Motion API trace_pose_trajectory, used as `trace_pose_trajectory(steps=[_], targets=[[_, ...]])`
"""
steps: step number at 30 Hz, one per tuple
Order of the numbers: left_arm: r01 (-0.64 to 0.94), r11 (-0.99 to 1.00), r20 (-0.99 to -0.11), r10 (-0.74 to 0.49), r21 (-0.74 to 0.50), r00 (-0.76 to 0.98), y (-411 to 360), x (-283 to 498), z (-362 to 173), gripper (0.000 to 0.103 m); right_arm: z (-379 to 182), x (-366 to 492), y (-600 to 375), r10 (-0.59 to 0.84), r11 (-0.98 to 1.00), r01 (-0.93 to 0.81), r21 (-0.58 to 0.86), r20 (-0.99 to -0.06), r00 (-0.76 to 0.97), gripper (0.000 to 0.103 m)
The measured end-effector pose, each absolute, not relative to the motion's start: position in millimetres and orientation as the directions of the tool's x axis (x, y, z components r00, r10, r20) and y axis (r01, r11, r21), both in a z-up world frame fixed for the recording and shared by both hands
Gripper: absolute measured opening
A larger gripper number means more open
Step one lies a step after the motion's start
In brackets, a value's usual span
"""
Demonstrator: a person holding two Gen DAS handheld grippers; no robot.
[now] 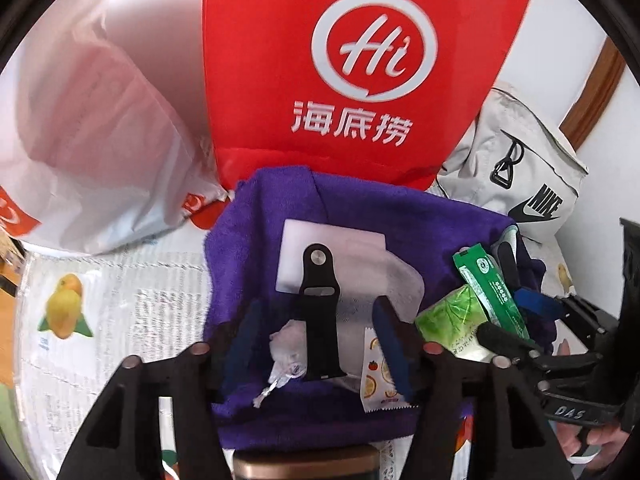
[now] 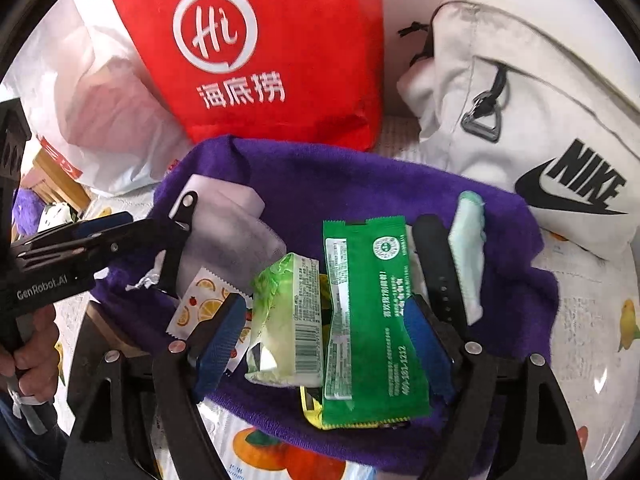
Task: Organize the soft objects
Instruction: 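Open both grippers and lift them away from the purple towel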
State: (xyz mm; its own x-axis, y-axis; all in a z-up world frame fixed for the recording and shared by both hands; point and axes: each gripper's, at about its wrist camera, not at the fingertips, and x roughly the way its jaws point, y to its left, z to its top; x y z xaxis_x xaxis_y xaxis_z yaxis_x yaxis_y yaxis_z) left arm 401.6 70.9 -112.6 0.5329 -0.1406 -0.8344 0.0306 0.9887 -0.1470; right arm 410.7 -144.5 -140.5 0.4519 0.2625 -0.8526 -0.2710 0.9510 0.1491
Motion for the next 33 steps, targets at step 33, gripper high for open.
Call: trace_pose_trajectory(steps=[33], targets=[[-0.062, 0.998, -0.803, 0.016, -0.026, 0.596, 34.2, 181.4, -25.1, 0.095, -56.2, 197.2, -199.5, 0.215, 0.972, -0.206, 0.11, -0.766, 0.606, 0.097]])
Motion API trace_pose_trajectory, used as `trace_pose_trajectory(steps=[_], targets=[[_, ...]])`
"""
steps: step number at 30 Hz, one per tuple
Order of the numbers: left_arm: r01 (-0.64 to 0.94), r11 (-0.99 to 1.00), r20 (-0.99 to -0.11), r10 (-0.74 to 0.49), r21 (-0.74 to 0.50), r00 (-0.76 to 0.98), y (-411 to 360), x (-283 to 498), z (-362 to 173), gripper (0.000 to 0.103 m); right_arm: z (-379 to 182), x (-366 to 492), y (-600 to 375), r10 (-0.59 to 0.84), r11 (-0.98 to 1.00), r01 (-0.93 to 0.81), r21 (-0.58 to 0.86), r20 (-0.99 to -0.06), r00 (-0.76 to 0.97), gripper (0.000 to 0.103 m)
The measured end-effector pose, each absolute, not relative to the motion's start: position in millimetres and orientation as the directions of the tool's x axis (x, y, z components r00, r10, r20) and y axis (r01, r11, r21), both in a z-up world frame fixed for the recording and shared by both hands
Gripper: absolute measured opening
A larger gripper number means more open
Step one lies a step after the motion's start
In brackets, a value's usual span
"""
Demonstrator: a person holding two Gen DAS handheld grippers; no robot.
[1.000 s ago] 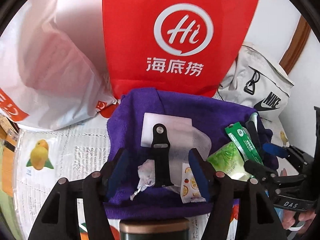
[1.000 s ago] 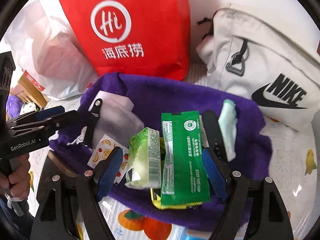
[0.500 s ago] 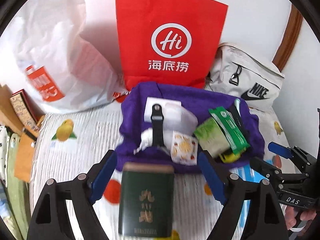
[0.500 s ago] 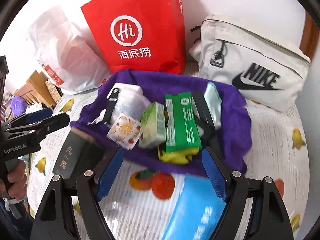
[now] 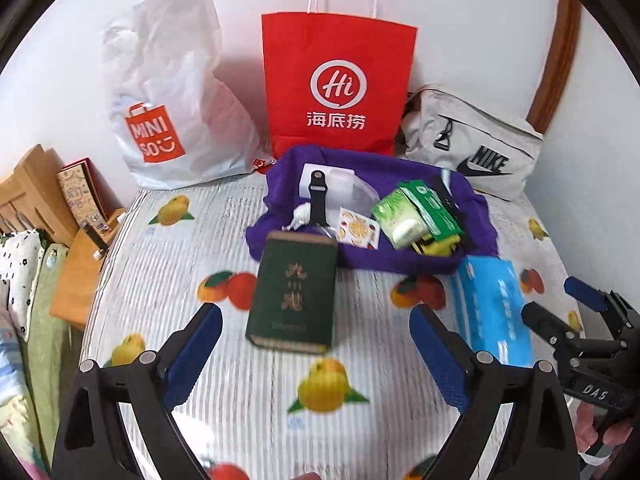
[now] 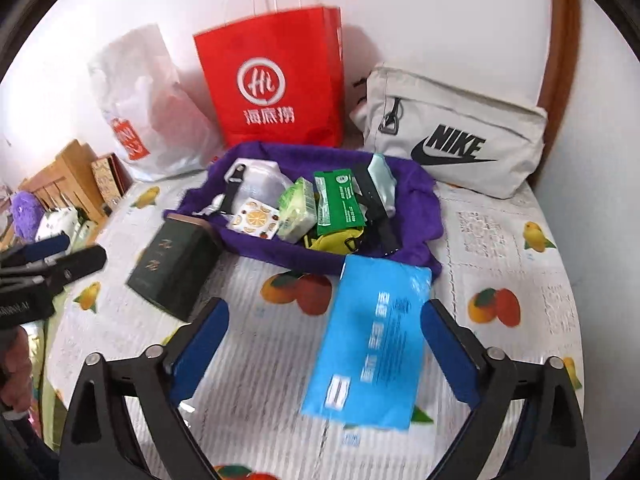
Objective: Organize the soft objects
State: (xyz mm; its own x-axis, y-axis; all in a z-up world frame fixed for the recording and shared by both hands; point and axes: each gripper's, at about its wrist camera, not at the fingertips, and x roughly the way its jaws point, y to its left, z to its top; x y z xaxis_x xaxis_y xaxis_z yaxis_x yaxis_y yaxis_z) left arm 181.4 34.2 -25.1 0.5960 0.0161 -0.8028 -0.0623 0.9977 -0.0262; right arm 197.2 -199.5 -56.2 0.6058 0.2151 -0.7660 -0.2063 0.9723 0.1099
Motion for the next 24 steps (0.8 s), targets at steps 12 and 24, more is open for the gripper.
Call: trace_pose_trajectory(steps=[12, 24], targets=[[-0.049, 0.999, -0.763, 0.014, -0.023, 0.646, 14.2, 93.1, -9.0, 0.095, -25.8, 109.1, -219.2, 0.218, 0.975, -0.174, 0.134, -0.694, 0.687, 0.102], [-0.049, 0.999, -0.736, 0.019, -0.019, 0.677, 4.0, 33.3, -3.1, 0.095, -20.1, 49.6, -221.2, 0.227, 0.973, -0.201, 0.116, -0.65, 0.726, 0.102]])
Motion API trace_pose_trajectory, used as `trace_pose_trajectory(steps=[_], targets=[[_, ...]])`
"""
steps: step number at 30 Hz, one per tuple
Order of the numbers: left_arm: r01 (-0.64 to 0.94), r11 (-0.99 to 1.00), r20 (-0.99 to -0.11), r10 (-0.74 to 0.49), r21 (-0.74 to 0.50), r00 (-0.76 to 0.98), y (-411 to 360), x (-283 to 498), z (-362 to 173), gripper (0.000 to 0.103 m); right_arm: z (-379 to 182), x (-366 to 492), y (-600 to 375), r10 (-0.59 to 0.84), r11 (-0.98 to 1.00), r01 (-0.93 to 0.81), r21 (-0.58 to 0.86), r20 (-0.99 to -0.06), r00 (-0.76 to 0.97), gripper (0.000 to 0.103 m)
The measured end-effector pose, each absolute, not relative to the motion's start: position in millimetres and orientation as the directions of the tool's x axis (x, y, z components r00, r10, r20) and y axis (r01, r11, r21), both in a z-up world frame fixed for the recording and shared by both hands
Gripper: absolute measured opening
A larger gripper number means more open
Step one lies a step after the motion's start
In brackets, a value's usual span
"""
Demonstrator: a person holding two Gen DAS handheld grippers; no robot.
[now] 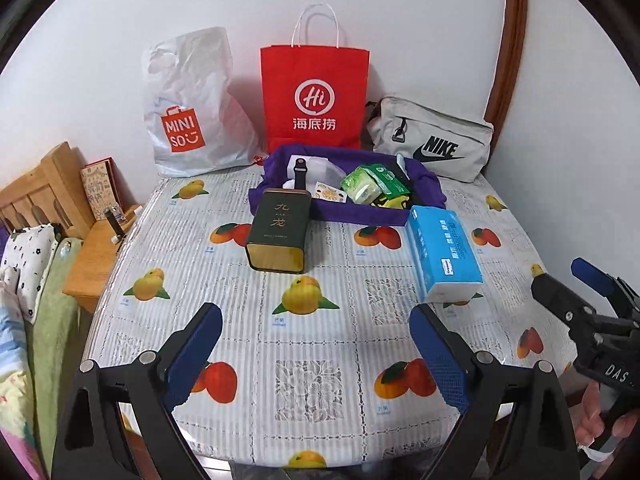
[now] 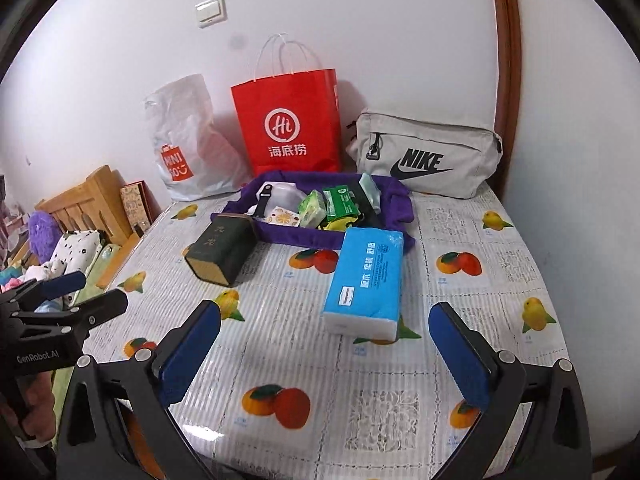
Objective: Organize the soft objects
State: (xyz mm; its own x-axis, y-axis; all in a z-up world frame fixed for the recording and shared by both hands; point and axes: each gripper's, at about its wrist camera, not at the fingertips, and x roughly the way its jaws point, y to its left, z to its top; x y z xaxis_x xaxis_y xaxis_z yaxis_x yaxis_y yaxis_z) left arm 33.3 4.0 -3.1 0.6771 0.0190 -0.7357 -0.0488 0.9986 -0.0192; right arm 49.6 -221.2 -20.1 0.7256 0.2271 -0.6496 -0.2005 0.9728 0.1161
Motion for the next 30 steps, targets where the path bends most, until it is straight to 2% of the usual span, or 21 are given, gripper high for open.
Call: trace_pose_trajectory(steps=[30], targets=[[-0.043, 0.999, -0.708, 0.026, -0.006, 0.705, -3.9, 10.0, 2.1, 0.095, -19.1, 26.9, -210.9, 0.226, 0.971, -0.227, 0.081, -0.633, 0.74, 0.102]])
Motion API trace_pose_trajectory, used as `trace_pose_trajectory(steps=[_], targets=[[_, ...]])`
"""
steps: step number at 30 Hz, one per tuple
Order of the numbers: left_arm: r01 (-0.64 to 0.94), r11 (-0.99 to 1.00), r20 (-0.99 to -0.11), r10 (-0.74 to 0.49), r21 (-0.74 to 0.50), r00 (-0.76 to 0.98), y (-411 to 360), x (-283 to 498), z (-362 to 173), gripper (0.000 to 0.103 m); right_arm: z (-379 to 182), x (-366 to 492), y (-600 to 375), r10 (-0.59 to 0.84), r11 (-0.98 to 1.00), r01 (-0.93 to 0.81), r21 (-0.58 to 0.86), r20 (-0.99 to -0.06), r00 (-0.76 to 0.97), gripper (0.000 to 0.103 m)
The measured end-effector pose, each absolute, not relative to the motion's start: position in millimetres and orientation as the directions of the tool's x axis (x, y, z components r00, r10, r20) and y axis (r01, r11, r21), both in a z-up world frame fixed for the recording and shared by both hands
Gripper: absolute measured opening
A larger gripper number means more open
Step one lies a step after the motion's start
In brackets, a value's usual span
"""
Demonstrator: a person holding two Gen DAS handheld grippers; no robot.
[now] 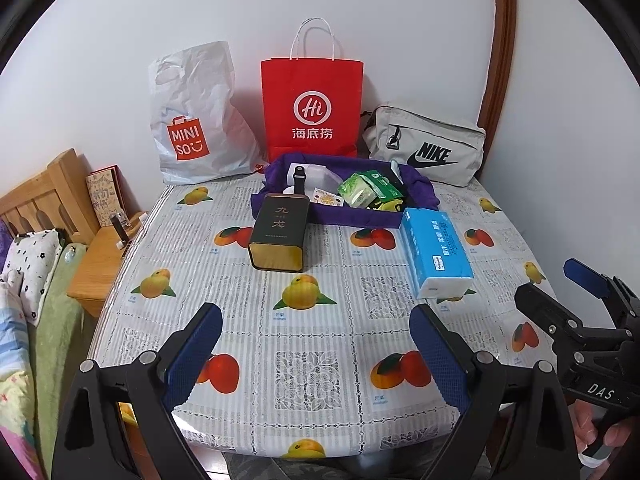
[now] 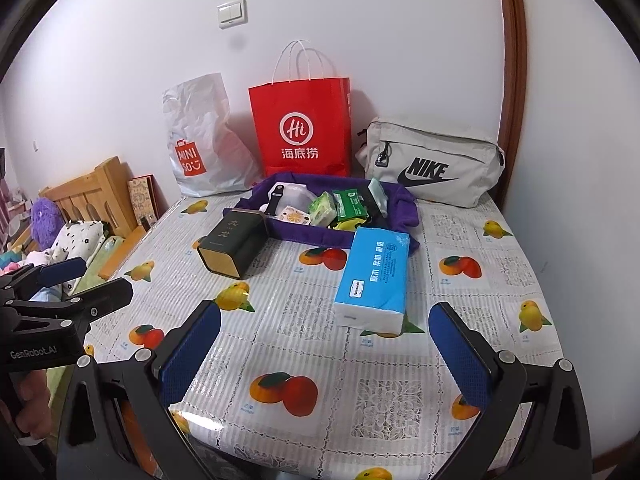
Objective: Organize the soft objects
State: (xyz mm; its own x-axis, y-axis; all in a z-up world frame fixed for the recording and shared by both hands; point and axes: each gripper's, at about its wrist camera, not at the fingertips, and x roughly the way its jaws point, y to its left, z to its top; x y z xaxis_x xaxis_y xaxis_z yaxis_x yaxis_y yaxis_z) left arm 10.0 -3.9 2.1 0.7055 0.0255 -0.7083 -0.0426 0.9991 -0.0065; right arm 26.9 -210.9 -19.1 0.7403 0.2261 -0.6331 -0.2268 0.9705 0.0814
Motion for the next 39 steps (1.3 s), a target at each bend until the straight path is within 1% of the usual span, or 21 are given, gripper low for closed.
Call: trace_pose_trajectory(steps=[39], targets=[[-0.036, 0.999, -0.706, 0.017, -0.012, 0.708, -7.0, 6.9, 5.6, 0.095, -18.2, 25.8, -218.1, 0.219, 0.973, -0.212, 0.088, -0.63, 0.745, 0.102]])
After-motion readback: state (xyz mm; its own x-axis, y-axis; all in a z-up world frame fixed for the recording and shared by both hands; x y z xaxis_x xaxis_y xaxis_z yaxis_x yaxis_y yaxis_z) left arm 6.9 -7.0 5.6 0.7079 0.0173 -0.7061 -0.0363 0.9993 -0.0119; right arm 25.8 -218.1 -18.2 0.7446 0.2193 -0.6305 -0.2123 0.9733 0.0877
